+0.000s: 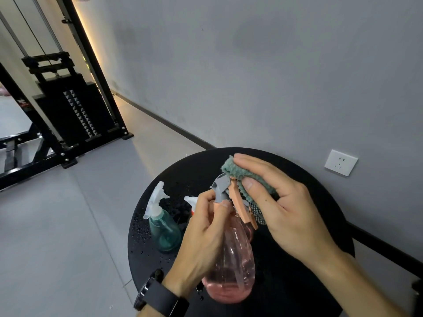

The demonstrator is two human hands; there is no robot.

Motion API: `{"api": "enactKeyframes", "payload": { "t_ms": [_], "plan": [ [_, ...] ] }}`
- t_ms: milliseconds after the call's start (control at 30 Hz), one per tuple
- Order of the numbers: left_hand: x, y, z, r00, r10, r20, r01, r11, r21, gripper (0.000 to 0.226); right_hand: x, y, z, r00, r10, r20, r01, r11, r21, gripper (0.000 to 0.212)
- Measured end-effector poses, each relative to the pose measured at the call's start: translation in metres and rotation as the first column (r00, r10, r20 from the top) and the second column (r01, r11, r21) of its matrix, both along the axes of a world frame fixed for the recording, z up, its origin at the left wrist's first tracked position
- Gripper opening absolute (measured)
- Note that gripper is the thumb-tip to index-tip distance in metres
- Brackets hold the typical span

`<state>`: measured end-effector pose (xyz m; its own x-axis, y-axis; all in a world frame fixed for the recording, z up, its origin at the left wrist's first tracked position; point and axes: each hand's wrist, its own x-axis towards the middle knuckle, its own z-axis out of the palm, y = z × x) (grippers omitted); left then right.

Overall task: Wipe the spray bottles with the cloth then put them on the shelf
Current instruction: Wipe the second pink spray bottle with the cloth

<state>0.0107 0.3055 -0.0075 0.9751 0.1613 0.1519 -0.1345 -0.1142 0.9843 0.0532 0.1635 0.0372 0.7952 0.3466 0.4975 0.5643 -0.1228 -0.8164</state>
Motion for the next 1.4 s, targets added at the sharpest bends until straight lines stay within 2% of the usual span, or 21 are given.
{"api": "enactKeyframes", "payload": {
  "t_ms": [133, 300, 567, 833, 933, 1033, 1100, 1167, 1233, 1300, 1400],
  "plan": [
    [0.001, 0.000, 0.006, 1.000, -0.024, -0.007, 0.023, 0.992, -0.121, 0.035, -0.007, 0.008, -0.004, 0.994, 0.060, -0.086, -0.048, 0.990, 0.135, 0.041],
    [0.004, 0.001, 0.004, 0.998, -0.046, -0.041, 0.035, 0.969, -0.246, 0.022, -0.009, 0.012, -0.010, 0.994, 0.071, -0.083, -0.051, 0.974, 0.221, 0.040],
    [0.002, -0.001, 0.007, 0.992, -0.104, -0.075, 0.075, 0.944, -0.321, 0.028, 0.000, 0.015, -0.036, 0.989, -0.003, 0.149, 0.000, 1.000, 0.020, 0.041],
    [0.003, 0.002, 0.013, 0.988, -0.115, -0.103, 0.058, 0.896, -0.440, 0.027, 0.013, 0.001, -0.044, 0.978, -0.025, 0.208, 0.060, 0.985, -0.162, 0.041],
    [0.005, 0.004, 0.013, 0.987, -0.124, -0.104, 0.052, 0.852, -0.520, 0.026, 0.017, -0.003, -0.040, 0.973, -0.125, 0.196, 0.148, 0.983, -0.106, 0.041],
    [0.007, 0.009, 0.009, 0.981, -0.157, -0.114, 0.038, 0.729, -0.683, 0.039, 0.016, -0.004, -0.030, 0.961, -0.205, 0.186, 0.208, 0.978, 0.001, 0.040],
    [0.007, 0.008, 0.009, 0.972, -0.208, -0.107, 0.068, 0.689, -0.722, 0.042, 0.011, -0.001, -0.021, 0.952, -0.192, 0.237, 0.192, 0.981, 0.020, 0.039],
    [0.005, 0.007, 0.011, 0.965, -0.251, -0.080, 0.118, 0.683, -0.721, 0.038, 0.005, 0.005, -0.015, 0.942, -0.138, 0.306, 0.149, 0.989, -0.012, 0.039],
    [0.004, 0.005, 0.013, 0.967, -0.245, -0.070, 0.125, 0.695, -0.708, 0.045, 0.001, 0.011, -0.013, 0.932, -0.066, 0.355, 0.099, 0.992, -0.078, 0.037],
    [0.003, 0.005, 0.012, 0.969, -0.235, -0.074, 0.117, 0.704, -0.701, 0.054, -0.001, 0.016, -0.016, 0.930, -0.007, 0.366, 0.064, 0.987, -0.144, 0.035],
    [0.002, 0.008, 0.011, 0.963, -0.249, -0.100, 0.105, 0.693, -0.714, 0.048, 0.001, 0.018, -0.024, 0.926, 0.013, 0.378, 0.066, 0.978, -0.197, 0.035]
  ]
}}
